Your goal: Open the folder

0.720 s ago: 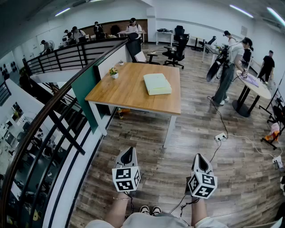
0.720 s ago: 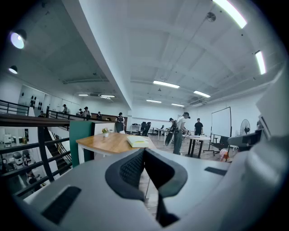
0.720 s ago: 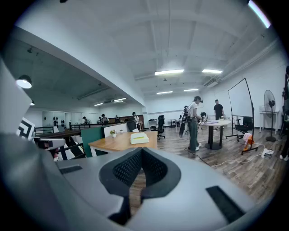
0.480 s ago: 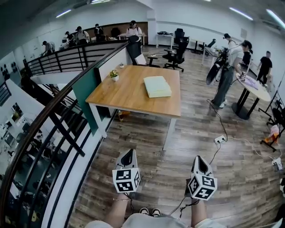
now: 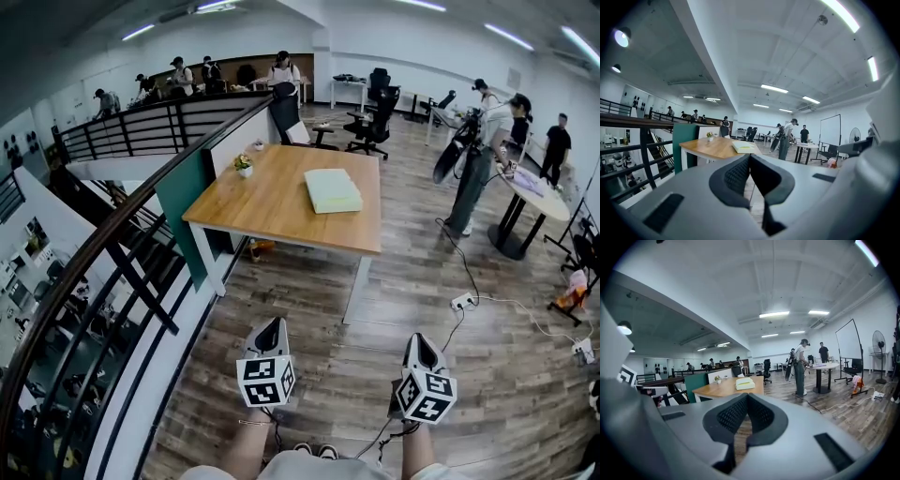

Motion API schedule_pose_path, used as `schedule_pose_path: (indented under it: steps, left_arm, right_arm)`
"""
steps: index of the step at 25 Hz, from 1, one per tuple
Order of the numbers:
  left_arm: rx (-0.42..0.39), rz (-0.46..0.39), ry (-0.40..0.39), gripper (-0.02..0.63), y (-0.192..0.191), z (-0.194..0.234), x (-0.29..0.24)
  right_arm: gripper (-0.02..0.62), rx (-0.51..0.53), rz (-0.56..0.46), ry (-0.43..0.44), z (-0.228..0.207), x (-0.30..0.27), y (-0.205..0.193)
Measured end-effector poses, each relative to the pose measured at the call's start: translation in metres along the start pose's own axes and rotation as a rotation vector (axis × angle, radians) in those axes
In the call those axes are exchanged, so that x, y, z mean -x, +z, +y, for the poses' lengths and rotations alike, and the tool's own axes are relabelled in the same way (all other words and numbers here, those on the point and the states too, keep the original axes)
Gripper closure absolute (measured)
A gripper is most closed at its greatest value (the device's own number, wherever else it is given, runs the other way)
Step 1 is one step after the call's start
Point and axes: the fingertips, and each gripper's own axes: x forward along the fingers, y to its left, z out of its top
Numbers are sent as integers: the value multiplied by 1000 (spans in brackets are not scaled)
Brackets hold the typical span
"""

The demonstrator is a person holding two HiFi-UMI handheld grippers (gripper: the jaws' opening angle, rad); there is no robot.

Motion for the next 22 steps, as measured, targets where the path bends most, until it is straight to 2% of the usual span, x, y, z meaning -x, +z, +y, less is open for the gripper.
schedule_pose_path:
  steps: [4,7,17,22]
  left_arm:
    - [5,9,-11,597,1,-2,-4]
    - [-2,2,-17,533,5,-4,-8]
    - [-1,45,-56,406,-8,-4,-21]
    - [-14,3,-36,328,-4,2,-22]
  right_arm:
    - [594,-6,4,-5,-3,-1,0]
    - [594,-10,1,-13,-6,-2,2]
    - [594,-25,22,-32,-10,-9,-9]
    - [594,-31,33,-26,-6,-14,-15]
